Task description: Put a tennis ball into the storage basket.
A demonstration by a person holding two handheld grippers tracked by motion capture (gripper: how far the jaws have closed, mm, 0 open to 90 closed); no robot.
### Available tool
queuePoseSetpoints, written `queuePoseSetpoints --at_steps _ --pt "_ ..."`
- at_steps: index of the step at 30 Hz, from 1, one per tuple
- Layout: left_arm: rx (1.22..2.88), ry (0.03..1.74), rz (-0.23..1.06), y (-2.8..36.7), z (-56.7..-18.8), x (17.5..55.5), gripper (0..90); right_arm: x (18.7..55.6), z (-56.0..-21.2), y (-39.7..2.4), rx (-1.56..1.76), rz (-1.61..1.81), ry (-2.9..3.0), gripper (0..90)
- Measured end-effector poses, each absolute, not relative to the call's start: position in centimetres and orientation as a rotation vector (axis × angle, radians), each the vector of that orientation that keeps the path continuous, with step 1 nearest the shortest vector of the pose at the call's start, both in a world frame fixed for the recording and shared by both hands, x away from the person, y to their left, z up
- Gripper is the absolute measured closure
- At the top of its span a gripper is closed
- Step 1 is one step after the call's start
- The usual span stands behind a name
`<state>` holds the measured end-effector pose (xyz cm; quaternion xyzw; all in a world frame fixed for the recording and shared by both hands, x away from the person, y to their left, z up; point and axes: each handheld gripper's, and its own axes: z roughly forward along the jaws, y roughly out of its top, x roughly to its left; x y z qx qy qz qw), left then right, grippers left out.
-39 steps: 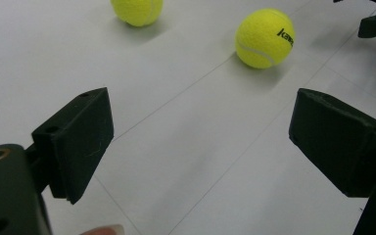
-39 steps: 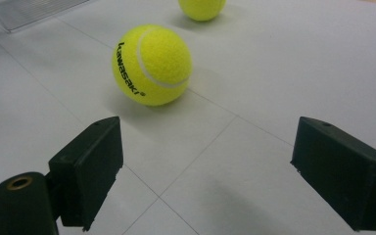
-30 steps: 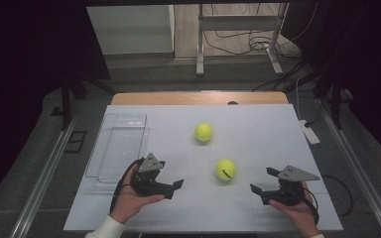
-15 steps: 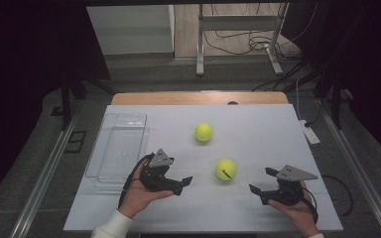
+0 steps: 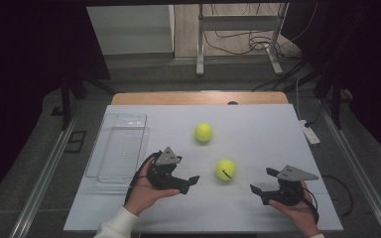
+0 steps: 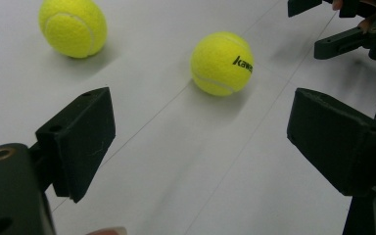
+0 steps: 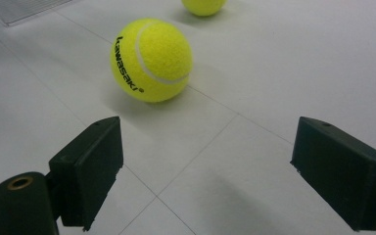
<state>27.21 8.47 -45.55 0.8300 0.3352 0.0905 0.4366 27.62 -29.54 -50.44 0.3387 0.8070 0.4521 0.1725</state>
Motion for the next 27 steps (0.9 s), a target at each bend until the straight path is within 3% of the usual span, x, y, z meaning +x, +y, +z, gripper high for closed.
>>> queuePoseSetpoints --at_steps 27 --pt "2.100 0.782 0.169 4.8 -46.0 28.2 11.3 27.6 -50.3 -29.8 0.971 1.289 2.275 12.3"
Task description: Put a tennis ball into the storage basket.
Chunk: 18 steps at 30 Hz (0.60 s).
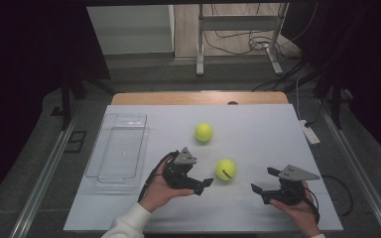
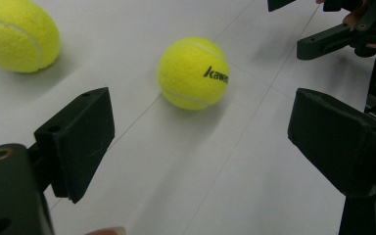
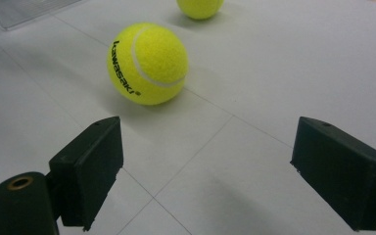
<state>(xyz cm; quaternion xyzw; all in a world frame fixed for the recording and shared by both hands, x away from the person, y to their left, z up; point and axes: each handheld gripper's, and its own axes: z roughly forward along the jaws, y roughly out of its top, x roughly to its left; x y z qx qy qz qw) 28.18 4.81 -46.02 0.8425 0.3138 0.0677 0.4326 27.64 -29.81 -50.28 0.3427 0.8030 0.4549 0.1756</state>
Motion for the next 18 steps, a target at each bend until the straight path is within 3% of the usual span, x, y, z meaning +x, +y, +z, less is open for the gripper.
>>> queuePoseSetpoints --at_steps 18 --pt "2.159 0.733 0.145 2.2 -46.0 29.6 11.1 27.7 -50.4 -29.6 0.966 1.286 2.285 12.3"
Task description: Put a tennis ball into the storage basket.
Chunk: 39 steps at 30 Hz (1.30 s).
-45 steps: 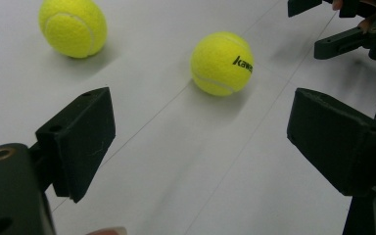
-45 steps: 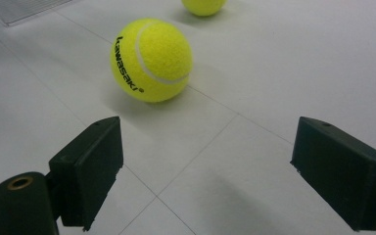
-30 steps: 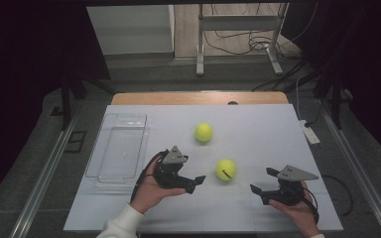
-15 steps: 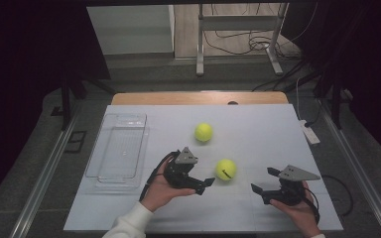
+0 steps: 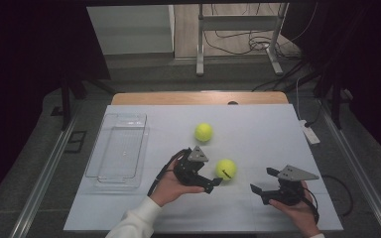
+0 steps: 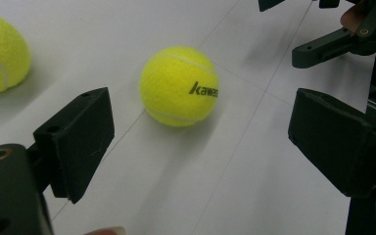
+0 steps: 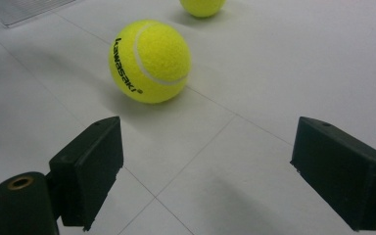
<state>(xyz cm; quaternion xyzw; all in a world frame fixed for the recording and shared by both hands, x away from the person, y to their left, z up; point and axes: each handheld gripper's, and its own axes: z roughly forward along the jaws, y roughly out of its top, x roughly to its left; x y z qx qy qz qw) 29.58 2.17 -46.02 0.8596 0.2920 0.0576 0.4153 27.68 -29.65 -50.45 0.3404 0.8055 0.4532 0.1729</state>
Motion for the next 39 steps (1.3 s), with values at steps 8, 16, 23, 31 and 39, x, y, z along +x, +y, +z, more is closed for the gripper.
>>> queuePoseSetpoints --at_steps 8,16,23,31,39 --pt "2.172 0.725 0.126 1.6 -46.0 30.2 11.1 27.7 -50.5 -29.9 0.976 1.281 2.281 12.3" --pt "2.184 0.723 0.106 1.0 -46.3 30.7 10.9 27.7 -50.6 -29.9 0.981 1.281 2.281 12.3" --pt "2.209 0.719 0.085 0.2 -46.6 31.4 10.7 27.7 -50.6 -29.9 0.981 1.279 2.282 12.4" --pt "2.238 0.716 0.060 -1.0 -47.2 32.1 10.2 27.7 -50.6 -30.0 0.981 1.266 2.282 12.4" --pt "2.262 0.720 0.049 -1.6 -47.7 32.8 10.0 27.7 -50.6 -30.0 0.981 1.264 2.283 12.4"
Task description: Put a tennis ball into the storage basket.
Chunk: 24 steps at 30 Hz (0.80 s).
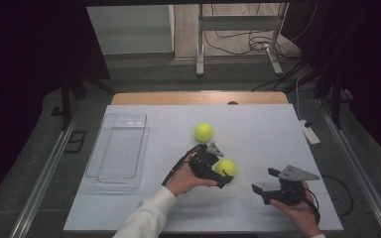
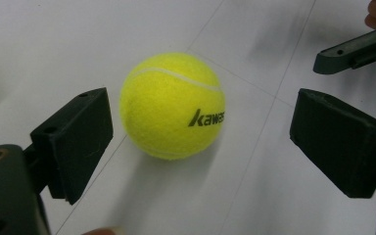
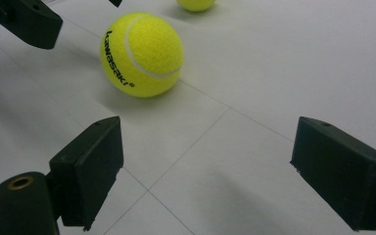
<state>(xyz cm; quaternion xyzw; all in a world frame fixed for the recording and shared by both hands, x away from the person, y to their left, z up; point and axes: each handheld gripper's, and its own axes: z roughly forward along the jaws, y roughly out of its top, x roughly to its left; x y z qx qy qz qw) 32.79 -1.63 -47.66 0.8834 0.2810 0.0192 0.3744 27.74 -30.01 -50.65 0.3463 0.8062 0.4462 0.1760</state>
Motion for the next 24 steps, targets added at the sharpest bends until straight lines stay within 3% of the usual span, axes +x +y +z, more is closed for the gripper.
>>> queuePoseSetpoints --at_steps 24 --pt "2.351 0.735 0.024 -3.8 -49.5 34.5 8.5 27.8 -50.7 -30.0 0.984 1.258 2.288 12.4"
